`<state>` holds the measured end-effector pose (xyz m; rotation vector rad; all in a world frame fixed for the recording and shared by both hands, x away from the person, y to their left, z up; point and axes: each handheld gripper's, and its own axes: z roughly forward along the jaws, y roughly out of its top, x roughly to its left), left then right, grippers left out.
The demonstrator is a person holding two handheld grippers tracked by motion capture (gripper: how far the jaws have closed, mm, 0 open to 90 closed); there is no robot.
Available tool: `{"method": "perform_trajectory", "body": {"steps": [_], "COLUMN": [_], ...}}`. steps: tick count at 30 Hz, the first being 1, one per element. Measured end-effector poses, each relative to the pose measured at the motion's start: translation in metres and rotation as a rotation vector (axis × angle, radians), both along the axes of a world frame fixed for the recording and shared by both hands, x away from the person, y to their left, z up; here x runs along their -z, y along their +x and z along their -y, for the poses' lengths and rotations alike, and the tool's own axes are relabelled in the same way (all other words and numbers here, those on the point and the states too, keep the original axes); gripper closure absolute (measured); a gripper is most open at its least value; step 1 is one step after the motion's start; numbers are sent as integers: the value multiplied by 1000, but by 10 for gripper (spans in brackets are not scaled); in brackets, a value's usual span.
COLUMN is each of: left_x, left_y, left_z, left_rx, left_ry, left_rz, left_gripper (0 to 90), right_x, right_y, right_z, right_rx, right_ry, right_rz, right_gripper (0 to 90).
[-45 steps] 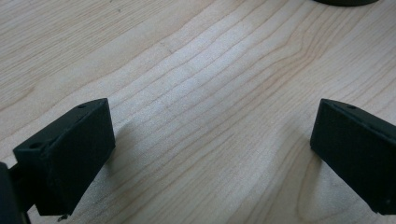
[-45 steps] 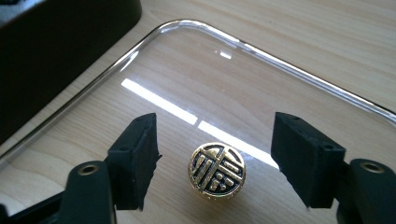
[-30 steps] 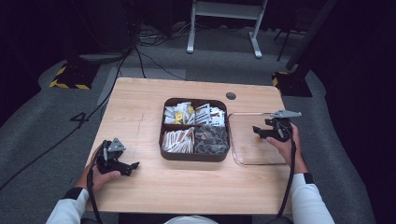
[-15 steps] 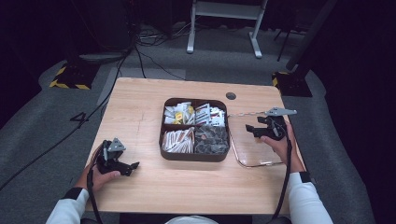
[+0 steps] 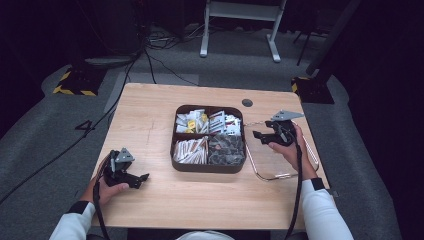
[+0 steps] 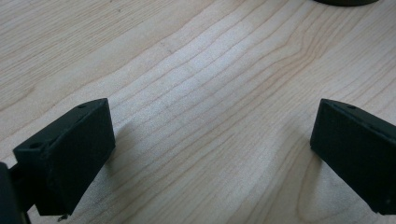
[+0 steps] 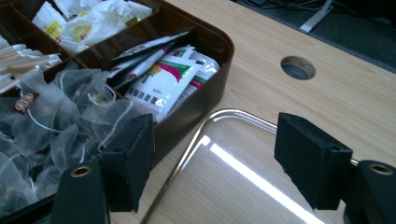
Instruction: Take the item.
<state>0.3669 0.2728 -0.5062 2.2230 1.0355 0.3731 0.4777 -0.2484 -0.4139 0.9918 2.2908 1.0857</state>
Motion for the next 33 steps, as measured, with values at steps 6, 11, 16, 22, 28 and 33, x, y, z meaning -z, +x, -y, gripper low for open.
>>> {"method": "perform_trajectory", "body": {"steps": [6,11,16,22,28,33], "left_x": [0,0,0,0,0,0], "left_y": [0,-1,-1,0,0,0], "left_z": [0,0,0,0,0,0], "left_rx": [-2,-8,-6,-4,-4,-5], "left_ry": [-1,-1,-3,-2,-1,-2], "left_rz": [-1,0,-3,-1,-1,-1], "left_gripper": [2,2,2,1,1,1], "right_x": [-6,-5,-3,-3,-2,4], "right_y": [6,11,17,27,34,46], "right_z": [-25,-48,-68,-86,-100,-118], "right_rx": [-41,-75,-101,-110,-115,-107], "right_ry": [-10,-43,-41,-29,-33,-45], "right_rz": [5,4,-12,-28,-40,-77], "right_gripper": [306,309,309,303,302,309]}}
